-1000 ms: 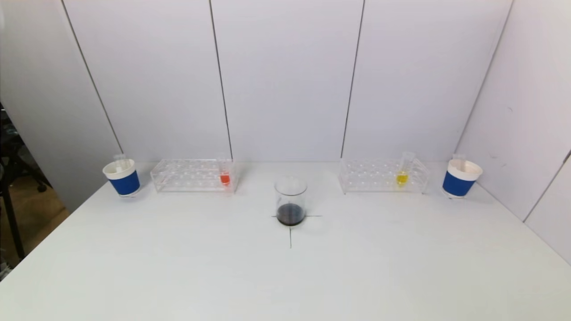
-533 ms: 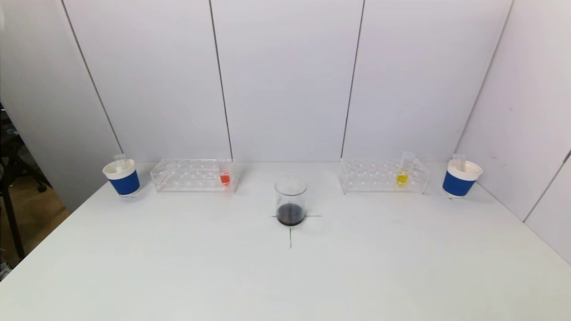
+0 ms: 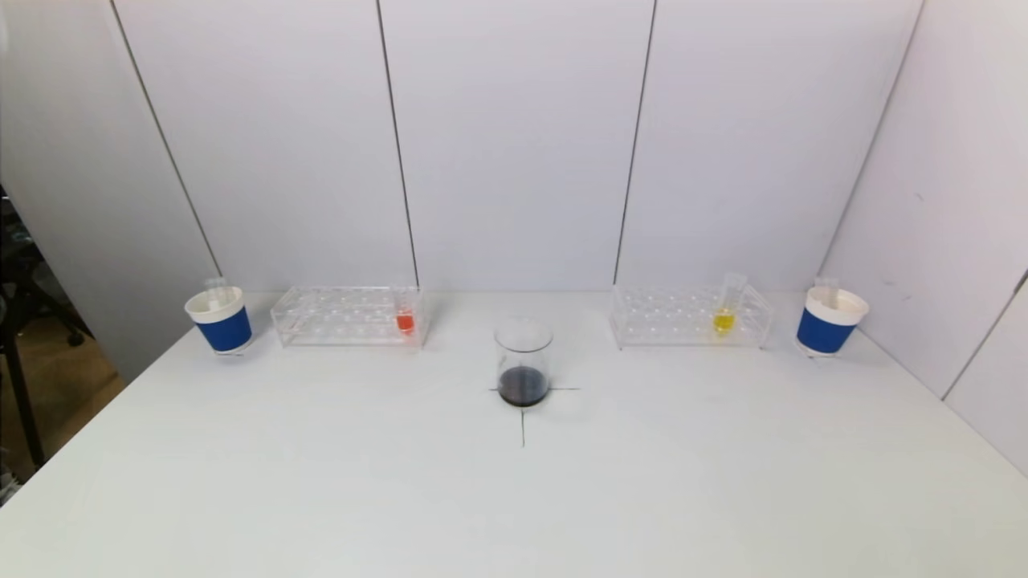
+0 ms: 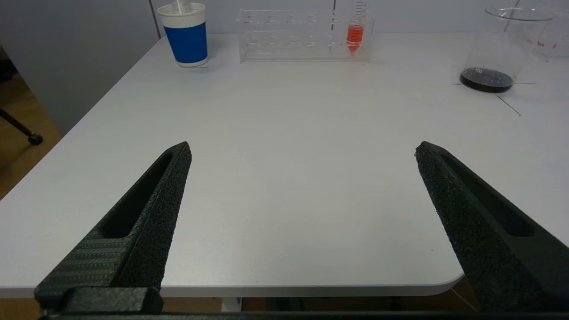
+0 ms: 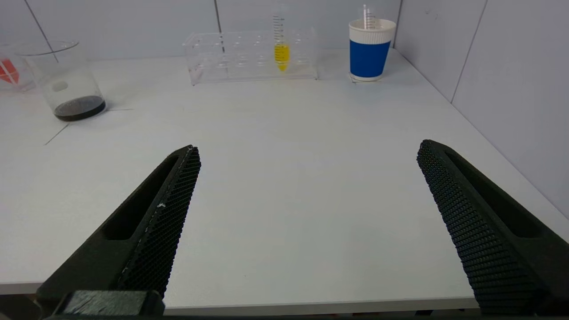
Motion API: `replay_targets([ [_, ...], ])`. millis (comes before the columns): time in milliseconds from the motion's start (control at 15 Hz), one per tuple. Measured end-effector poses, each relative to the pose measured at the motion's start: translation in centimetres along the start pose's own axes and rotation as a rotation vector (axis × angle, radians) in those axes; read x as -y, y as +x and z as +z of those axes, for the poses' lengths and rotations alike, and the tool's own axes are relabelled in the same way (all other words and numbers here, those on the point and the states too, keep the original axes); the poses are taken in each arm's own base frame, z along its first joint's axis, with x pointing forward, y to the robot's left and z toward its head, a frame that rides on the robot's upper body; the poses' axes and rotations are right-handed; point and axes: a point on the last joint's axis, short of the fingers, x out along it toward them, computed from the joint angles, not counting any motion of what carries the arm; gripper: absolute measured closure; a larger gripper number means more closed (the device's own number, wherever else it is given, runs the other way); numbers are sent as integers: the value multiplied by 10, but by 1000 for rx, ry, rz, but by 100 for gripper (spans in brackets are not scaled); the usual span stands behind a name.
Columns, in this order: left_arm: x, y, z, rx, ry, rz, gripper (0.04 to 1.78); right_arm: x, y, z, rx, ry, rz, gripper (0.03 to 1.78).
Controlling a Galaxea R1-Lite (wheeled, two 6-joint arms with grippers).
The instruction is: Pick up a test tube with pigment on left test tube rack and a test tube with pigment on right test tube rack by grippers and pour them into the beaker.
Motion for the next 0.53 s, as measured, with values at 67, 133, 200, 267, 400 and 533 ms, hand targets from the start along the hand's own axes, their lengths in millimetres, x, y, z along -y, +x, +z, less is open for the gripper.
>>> replay_targets([
  [67,0,0,0,0,0,0,6,0,0,0,0,0,-1,4],
  [133,0,0,0,0,0,0,6,0,0,0,0,0,-1,4],
  [200,0,0,0,0,0,0,6,0,0,0,0,0,-1,4],
  [267,0,0,0,0,0,0,6,0,0,0,1,0,-2,4],
  [400,0,0,0,0,0,0,6,0,0,0,0,0,-1,4],
  [533,0,0,0,0,0,0,6,0,0,0,0,0,-1,4],
])
